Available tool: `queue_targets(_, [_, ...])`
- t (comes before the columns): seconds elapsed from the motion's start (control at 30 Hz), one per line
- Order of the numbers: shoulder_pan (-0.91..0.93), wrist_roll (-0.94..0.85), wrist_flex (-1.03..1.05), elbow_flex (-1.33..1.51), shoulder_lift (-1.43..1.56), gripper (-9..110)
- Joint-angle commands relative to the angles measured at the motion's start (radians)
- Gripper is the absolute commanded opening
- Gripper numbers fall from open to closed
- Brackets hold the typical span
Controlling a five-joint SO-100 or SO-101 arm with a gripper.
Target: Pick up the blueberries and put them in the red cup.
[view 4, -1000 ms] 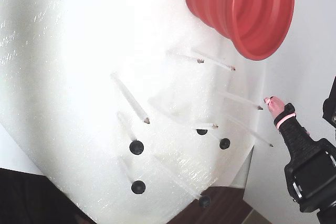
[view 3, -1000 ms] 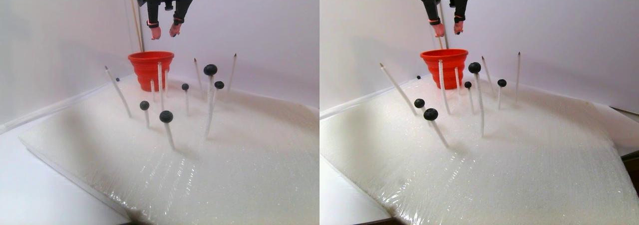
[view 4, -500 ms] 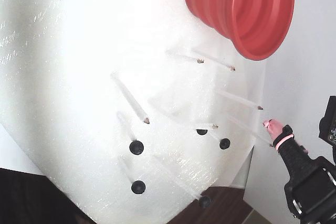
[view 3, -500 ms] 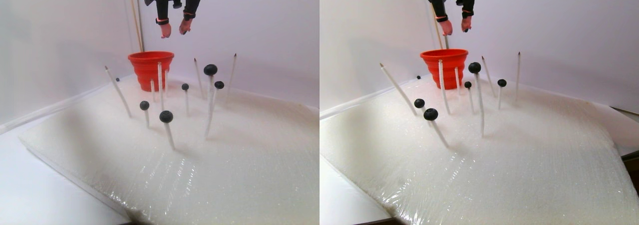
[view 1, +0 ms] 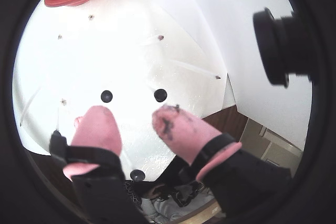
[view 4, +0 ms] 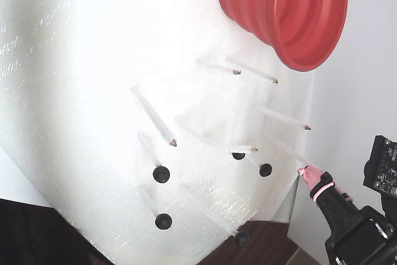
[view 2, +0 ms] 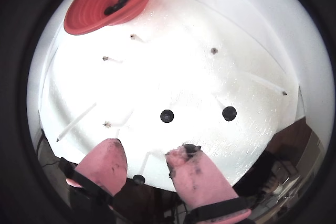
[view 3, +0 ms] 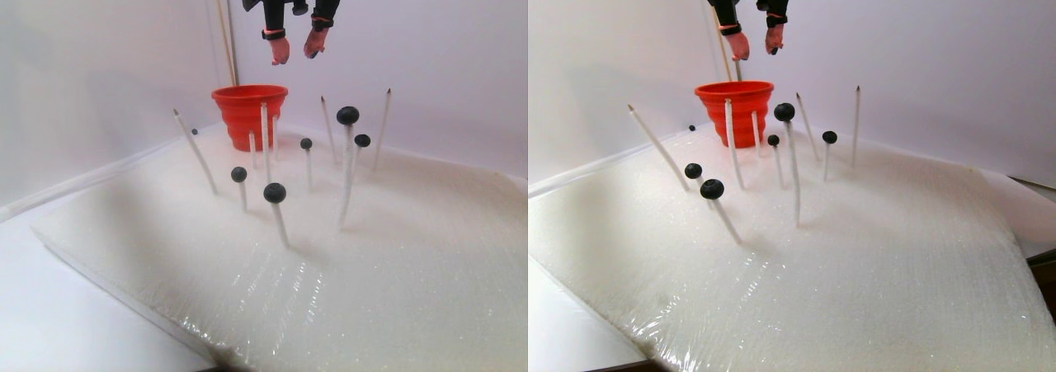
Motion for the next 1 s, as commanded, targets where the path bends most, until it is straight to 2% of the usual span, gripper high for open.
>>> queue_targets(0.0, [0.023, -0.008, 0.005, -0.008, 0.103, 15])
queue_targets(0.97, [0.071, -0.025, -0.066, 0.055, 0.005, 15])
